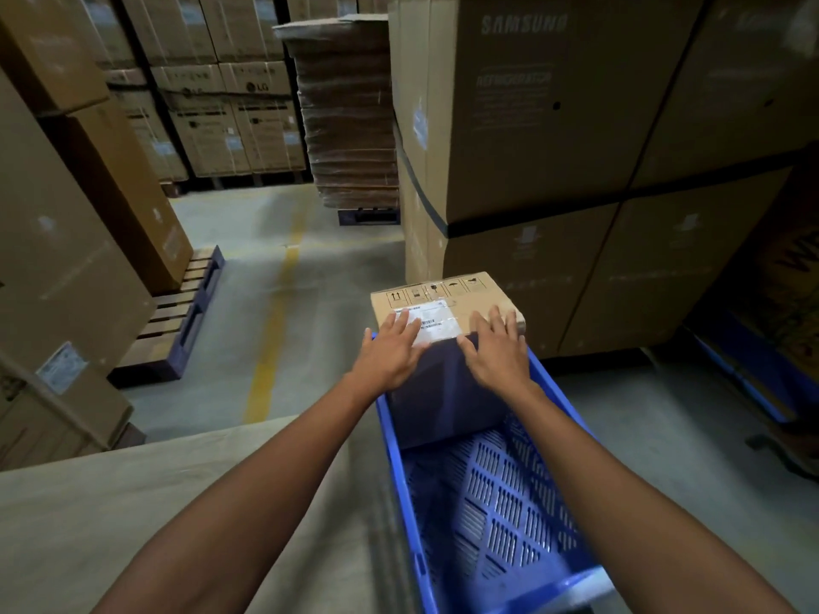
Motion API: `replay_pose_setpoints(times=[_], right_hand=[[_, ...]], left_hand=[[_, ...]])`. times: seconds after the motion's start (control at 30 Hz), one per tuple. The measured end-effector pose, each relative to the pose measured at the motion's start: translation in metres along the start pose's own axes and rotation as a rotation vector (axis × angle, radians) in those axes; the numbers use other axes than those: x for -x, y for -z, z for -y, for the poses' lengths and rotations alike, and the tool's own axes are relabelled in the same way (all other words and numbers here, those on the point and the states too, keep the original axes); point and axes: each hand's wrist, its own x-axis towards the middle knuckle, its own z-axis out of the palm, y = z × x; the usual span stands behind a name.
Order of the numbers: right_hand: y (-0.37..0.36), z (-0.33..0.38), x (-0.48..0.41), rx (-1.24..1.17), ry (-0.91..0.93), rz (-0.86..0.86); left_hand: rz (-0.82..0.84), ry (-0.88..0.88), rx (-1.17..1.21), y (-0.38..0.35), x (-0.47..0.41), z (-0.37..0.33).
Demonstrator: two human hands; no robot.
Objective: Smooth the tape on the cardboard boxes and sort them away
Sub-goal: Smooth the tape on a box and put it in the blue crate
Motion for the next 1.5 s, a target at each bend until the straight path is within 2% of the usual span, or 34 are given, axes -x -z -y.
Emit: replay_pose_setpoints(times=[0.1,0.3,0.4,0.6,0.8,0.87,0.97,1.13,1.3,1.5], right_hand=[[0.010,0.009,0.024,-0.039,-0.010,-0.033],[0.020,0.020,0.101,-0.265,-0.142,-0.199],[0.019,0.018,0.150,-0.307,-0.234,-0.318],[0.007,-0.003,0.264,-0.301,-0.429,-0.502],[0.018,-0.047,0.405,-0.283,-0.752,-0.632],[0.024,-0.063,0.451,-0.293,-0.869,-0.677],[0.027,-0.089,0.521,-0.319,-1.026,-0.756],[0.029,-0.135,0.632,-0.459,-1.276,-0.893],[0.020,-0.188,0.734,-0.563,-1.480,-0.946],[-0.003,-0.254,0.824,-0.601,-1.733,-0.865]], left_hand=[[-0.016,-0.065,-0.014,0.007,0.009,-0.006],[-0.222,-0.286,0.245,0.003,0.060,-0.023],[-0.152,-0.354,0.341,-0.006,0.092,-0.041],[-0.090,-0.637,0.379,-0.039,0.146,-0.097],[0.148,-0.859,0.500,-0.089,0.221,-0.203],[0.305,-0.810,0.620,-0.102,0.251,-0.241],[0.583,-0.601,0.787,-0.130,0.287,-0.288],[0.926,-0.409,0.898,-0.179,0.350,-0.362],[1.006,-0.366,0.789,-0.222,0.411,-0.434],[0.971,-0.312,0.686,-0.271,0.463,-0.488]])
